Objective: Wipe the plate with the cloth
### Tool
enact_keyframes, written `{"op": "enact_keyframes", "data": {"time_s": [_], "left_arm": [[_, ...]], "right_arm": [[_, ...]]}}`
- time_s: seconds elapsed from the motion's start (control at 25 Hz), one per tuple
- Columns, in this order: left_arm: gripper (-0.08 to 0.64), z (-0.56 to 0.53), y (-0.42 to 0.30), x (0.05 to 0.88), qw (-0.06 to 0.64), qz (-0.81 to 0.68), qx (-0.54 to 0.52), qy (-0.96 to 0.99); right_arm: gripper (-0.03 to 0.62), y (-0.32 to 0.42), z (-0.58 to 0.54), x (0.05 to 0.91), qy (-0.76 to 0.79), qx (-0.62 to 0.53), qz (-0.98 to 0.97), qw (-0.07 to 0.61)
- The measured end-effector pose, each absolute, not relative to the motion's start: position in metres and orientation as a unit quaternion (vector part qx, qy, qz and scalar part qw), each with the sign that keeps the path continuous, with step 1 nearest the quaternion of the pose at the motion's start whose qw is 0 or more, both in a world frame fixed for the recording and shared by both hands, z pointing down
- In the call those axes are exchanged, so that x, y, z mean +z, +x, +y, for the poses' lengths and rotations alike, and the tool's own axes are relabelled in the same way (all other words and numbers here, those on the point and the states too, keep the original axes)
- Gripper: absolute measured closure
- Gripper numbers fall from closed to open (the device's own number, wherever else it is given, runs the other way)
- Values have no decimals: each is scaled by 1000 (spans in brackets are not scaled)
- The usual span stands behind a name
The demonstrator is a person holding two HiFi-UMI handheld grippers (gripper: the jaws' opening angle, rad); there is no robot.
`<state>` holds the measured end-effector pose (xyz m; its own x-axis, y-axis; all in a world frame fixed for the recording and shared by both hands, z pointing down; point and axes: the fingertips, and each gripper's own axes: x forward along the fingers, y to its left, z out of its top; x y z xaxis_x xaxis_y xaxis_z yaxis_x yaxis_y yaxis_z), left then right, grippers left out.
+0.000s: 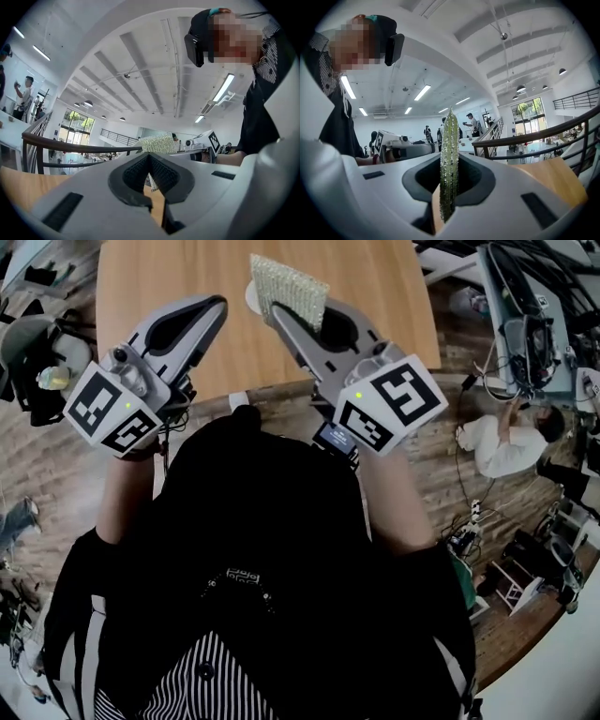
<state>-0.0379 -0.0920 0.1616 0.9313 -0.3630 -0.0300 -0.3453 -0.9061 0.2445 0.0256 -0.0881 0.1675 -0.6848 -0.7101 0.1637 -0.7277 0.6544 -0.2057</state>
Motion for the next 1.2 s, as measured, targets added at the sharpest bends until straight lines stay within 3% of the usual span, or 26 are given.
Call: {"op": "enact_keyframes", "data": {"time_s": [1.2], "left_arm": [[566, -221, -25, 208, 166, -230, -5, 959]], "right_arm": [[541, 40, -246, 196, 356, 170, -918, 37]]}}
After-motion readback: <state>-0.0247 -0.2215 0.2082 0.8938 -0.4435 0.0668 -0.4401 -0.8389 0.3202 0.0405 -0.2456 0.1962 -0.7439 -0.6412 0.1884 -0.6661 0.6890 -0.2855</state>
